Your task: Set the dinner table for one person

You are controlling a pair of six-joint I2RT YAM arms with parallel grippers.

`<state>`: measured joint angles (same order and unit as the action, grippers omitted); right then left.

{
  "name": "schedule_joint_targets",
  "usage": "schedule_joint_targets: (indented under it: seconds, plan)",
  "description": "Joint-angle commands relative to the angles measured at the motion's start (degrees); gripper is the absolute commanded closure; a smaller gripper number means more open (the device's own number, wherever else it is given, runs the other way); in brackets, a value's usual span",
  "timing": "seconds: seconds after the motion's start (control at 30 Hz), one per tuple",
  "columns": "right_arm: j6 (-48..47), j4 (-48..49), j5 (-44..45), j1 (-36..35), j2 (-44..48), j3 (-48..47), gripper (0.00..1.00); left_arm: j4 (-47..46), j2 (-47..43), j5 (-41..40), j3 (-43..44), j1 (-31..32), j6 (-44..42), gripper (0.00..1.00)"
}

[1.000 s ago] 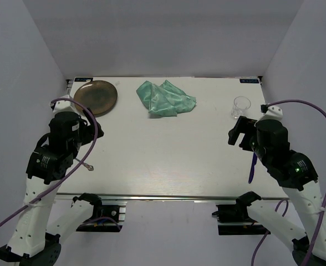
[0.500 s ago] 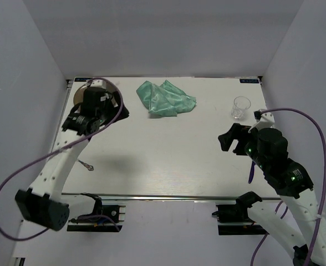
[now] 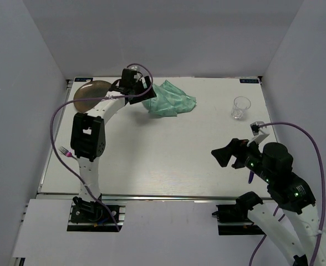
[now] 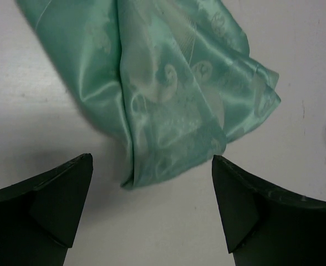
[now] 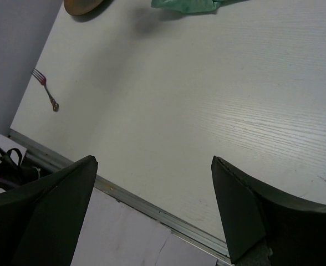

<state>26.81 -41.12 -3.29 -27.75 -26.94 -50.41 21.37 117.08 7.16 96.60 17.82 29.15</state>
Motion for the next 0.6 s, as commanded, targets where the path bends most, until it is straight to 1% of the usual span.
schedule_joint_targets:
  seconds: [0.0, 0.03, 0.07, 0.1, 0.17, 0.27, 0.3, 0.4, 0.5, 0.57]
  plan:
    - [0.4, -0.5, -2.5, 0.1, 3.4, 1.1, 0.11, -2.6, 3.8, 3.6, 8.6, -0.6, -2.0, 0.02]
    - [0.6, -1.1, -2.6, 0.1, 4.6, 1.5, 0.11, -2.4, 7.9, 4.3, 10.6, -0.6, -1.7, 0.02]
    - [1.0, -1.3, -2.9, 0.1, 5.1, 1.9, 0.11, -2.5, 9.5, 5.1, 13.5, -0.6, -1.8, 0.02]
    - [1.1, -1.7, -3.4, 0.1, 5.5, 2.1, 0.11, -3.8, 11.0, 6.4, 14.3, -0.6, -2.2, 0.02]
    - [1.8, -2.9, -3.7, 0.1, 6.5, 2.7, 0.11, -4.8, 14.4, 6.0, 17.1, -0.6, -3.0, 0.02]
    - [2.1, -3.9, -4.3, 0.1, 8.0, 3.2, 0.11, -2.9, 19.0, 5.4, 21.6, -0.6, -2.3, 0.02]
    - [2.3, -4.1, -4.4, 0.1, 8.4, 3.6, 0.11, -2.8, 19.6, 4.7, 23.1, -0.6, -2.2, 0.02]
    - [2.6, -4.1, -4.4, 0.1, 9.2, 3.7, 0.11, -5.3, 20.9, 4.8, 23.7, -0.6, -1.8, 0.02]
    - [2.9, -3.8, -3.0, 0.2, 9.5, 4.3, 0.11, -7.4, 22.7, 7.2, 24.8, -0.6, -0.6, 0.03]
    - [3.3, -3.4, -2.5, 0.1, 9.9, 4.8, 0.11, -8.1, 24.0, 8.0, 25.6, -0.6, 0.4, 0.05]
